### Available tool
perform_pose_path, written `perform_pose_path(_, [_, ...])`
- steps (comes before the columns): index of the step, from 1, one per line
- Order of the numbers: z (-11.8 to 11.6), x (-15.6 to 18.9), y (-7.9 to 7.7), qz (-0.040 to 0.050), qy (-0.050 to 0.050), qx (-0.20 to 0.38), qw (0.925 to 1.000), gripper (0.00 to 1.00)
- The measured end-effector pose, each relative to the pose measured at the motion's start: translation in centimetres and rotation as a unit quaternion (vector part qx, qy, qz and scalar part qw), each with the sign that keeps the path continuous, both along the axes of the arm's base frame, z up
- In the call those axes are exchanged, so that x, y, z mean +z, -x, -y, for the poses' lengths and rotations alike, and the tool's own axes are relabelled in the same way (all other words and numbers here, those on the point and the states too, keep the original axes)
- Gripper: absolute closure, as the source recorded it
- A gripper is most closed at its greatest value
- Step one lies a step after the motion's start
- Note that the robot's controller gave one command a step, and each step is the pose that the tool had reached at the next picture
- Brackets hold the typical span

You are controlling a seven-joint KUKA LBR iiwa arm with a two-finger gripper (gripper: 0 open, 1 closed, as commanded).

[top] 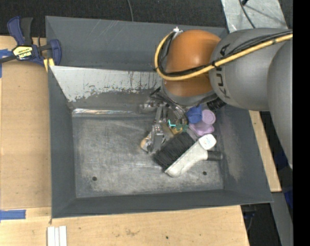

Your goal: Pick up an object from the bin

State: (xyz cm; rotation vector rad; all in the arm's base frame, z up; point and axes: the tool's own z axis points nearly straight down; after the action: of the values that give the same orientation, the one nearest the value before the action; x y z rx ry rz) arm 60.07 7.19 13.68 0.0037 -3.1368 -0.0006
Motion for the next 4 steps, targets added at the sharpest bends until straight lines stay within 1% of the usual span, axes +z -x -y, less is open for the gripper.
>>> perform_pose_path(1, [0.0,0.4,-0.2,0.004,0.0,-0.001,1.0,0.0])
perform_pose_path(2, [3.9,-5.8,-0.9,0.0022,-0.001,0.005,1.0,0.0])
perform_pose_path(3, [3.8,-5.4,-0.8,0.0028,0.001,0.005,1.0,0.0])
perform_pose_path(4, [4.4,-4.3,0.7,0.0032,0.0,-0.013,0.9999,0.0])
